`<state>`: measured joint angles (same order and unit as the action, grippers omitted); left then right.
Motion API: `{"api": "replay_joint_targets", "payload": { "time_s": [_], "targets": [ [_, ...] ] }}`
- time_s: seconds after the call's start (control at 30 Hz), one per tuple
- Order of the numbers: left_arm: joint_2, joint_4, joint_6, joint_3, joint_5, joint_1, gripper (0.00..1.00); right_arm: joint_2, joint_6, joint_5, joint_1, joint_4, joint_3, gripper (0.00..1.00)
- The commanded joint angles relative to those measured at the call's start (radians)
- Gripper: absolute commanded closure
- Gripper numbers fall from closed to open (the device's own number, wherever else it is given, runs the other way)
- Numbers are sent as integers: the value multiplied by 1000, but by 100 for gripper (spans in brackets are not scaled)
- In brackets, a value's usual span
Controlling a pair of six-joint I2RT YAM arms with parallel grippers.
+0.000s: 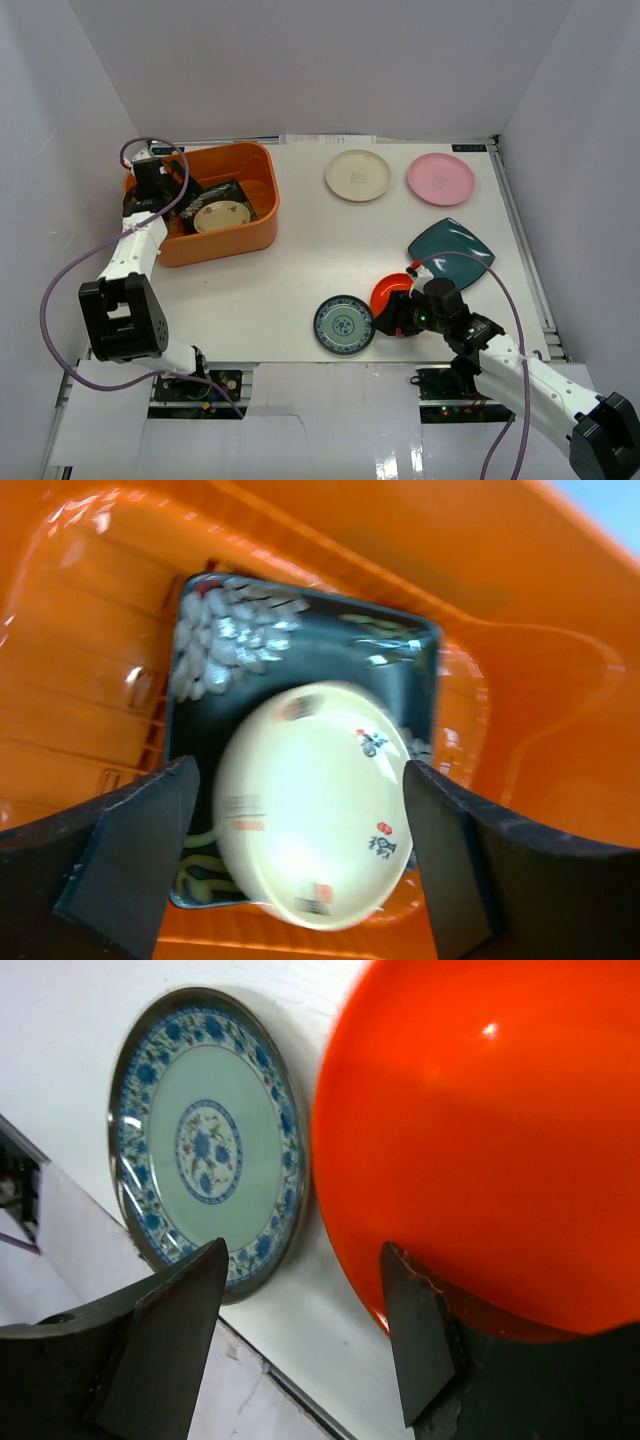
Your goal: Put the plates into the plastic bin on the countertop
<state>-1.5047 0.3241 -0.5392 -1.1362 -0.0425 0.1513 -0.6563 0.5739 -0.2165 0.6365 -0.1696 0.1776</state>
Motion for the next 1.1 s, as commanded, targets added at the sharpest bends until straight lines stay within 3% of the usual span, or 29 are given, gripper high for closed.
{"api": "replay_joint_targets", "payload": {
  "time_s": [0.0,0.13,0.27,0.37,0.57,0.67,0.77,0.93,1.03,1.07],
  "targets": [
    [125,-71,-8,25,115,2,6,-14,105,-63,23,91,-44,31],
    [271,-135,-27,75,245,-10,4,-60,181,-80,46,220,-88,33],
    [435,-137,1,119,303,-106,4,-75,192,-44,58,220,-66,39],
    [546,-106,8,157,401,-218,5,-75,188,-24,69,177,-43,42],
    [678,22,-10,231,662,-366,10,-20,109,43,81,55,20,31],
    [730,82,-27,315,685,-461,17,-35,44,104,80,-22,85,32],
    [753,108,-73,420,638,-601,19,-60,3,184,80,-97,147,38],
    [674,105,-178,538,333,-937,18,-20,-2,411,78,-240,207,58],
    [548,92,-226,543,135,-1059,16,7,40,503,74,-323,217,57],
    [488,73,-228,546,112,-1070,14,18,72,511,72,-333,217,47]
  ]
}}
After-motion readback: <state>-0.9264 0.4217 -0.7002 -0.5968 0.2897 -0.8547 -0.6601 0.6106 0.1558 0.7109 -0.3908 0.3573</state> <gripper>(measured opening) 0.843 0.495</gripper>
